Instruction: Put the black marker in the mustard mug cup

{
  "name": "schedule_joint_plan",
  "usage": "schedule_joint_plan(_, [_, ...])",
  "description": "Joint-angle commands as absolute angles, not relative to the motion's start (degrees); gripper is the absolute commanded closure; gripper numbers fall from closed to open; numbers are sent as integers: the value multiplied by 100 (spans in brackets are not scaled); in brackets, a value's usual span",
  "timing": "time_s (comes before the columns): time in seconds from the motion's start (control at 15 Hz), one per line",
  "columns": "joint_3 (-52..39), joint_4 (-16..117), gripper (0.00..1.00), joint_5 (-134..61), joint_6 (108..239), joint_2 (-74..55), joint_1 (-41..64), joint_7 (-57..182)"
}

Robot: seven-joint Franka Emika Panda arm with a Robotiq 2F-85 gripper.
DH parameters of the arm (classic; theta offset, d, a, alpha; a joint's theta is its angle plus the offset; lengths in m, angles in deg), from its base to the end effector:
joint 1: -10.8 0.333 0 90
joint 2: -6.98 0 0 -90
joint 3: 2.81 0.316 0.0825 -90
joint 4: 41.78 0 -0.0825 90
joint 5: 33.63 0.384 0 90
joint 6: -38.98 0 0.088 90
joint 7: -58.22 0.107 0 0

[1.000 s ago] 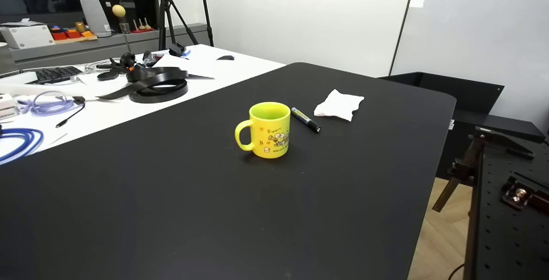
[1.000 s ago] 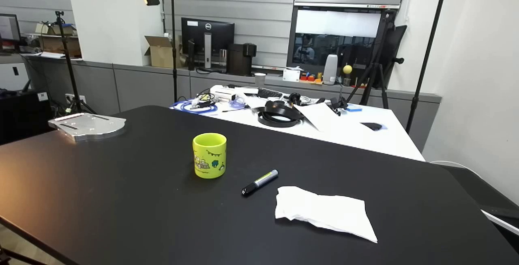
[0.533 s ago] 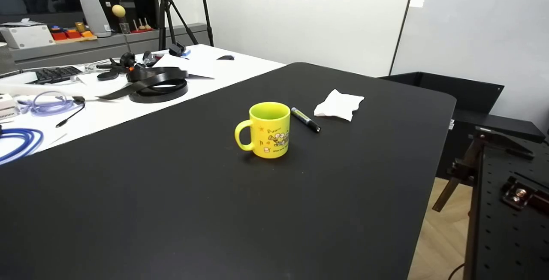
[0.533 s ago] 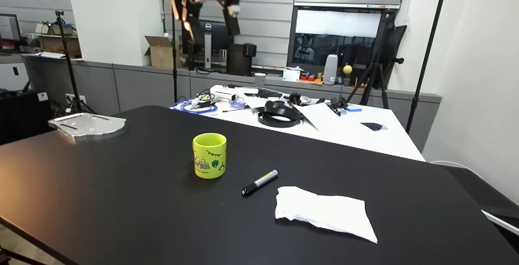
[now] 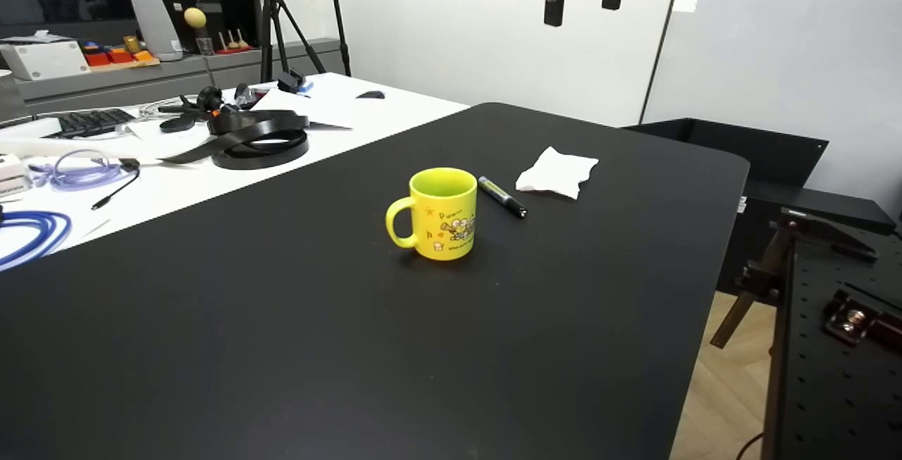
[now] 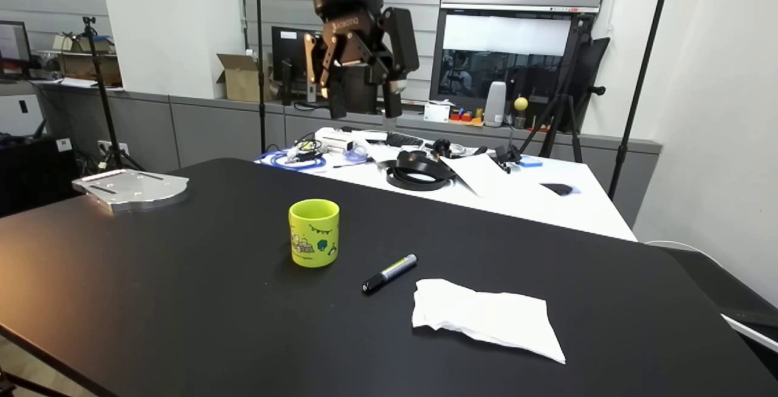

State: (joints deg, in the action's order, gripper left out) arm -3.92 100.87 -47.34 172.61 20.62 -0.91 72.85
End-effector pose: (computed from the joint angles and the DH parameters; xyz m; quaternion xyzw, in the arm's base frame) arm 0.4404 -0.1043 0.3827 0.9826 -0.1587 0.0416 0.0867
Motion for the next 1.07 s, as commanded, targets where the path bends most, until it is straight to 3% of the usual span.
schedule_joint_plan(0.0, [-463,9964,0,-4942,17643,1771,-81,7590])
schedule_joint_plan(0.33, [-681,9449,0,-5097,18241,881,-150,7537])
schedule_joint_plan(0.8, [-874,8563,0,-4729,17866,-633,217,7134])
schedule_joint_plan(0.87, [-956,9023,0,-4730,18148,-183,196,7062])
schedule_joint_plan(1.0, [-959,8809,0,-4714,18085,-536,303,7056])
